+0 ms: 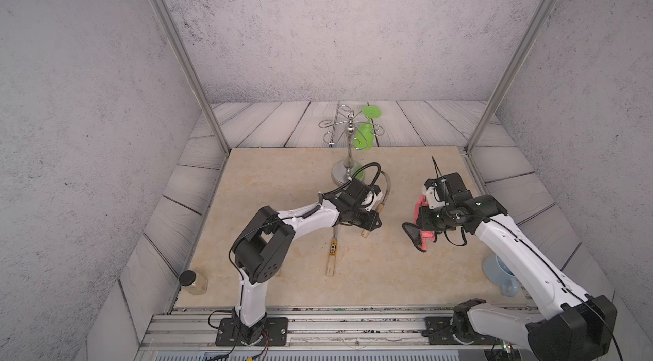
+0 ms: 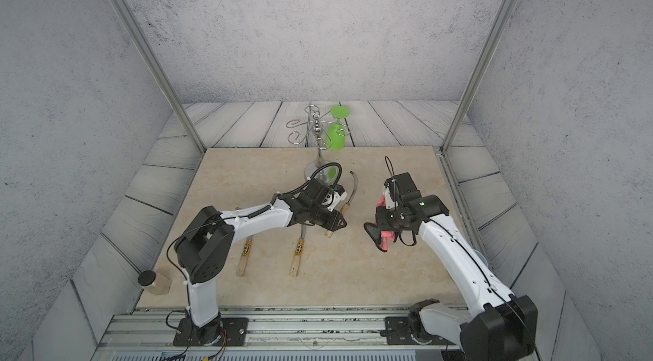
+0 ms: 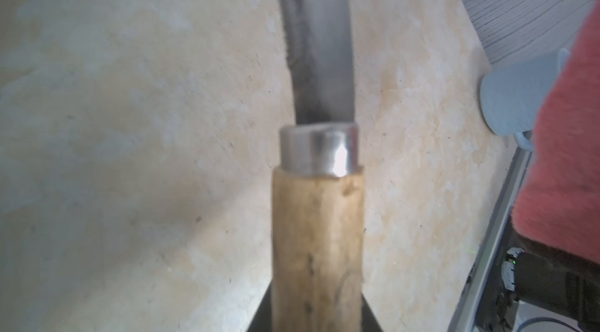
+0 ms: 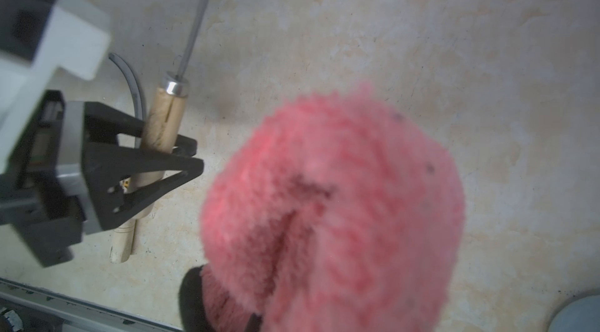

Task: Wipe small sickles with rags
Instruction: Place the small sickle at the center of the board.

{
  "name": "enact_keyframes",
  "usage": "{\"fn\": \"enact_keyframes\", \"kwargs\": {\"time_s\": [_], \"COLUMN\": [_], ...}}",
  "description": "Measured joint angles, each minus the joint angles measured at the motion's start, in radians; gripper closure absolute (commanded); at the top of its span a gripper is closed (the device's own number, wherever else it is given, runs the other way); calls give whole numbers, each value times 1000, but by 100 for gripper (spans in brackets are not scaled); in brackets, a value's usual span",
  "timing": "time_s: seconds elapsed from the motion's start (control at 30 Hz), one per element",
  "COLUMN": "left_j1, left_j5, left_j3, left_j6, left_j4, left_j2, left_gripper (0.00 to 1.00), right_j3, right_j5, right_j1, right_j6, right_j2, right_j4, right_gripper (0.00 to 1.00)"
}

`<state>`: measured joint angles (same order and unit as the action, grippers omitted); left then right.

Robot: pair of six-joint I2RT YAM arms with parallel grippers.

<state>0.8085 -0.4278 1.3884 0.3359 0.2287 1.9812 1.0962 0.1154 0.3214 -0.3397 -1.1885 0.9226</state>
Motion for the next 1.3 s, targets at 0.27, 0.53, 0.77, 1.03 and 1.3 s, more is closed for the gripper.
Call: {"fn": "enact_keyframes", "kwargs": {"time_s": [0.27,0.53,0.77,1.03,1.3], "left_j1": [-28,-59,-61,-66,-74], "left_j5": [-2,20,26,23,20], "left_j3": [240,447,629,811,875], "left_j6": [-27,-49,-70,-78,-78], "left_j4": [122,196,273,349,376], "left_j2": [224,363,479,579,610], "left_gripper": [100,96,84,71,63], "right_j3": [-8,-28,-55,-70,-72], "right_j5": [20,43,68,90,96], "right_j1": [-26,-56,-74,-91,-100], "right_j6": [16,35,42,44,52], "right_j2": [0,-3,-15,-25,-44], "right_j4": [-4,-23,-52,-68,-72], "right_gripper": [86,85,84,82,82]}}
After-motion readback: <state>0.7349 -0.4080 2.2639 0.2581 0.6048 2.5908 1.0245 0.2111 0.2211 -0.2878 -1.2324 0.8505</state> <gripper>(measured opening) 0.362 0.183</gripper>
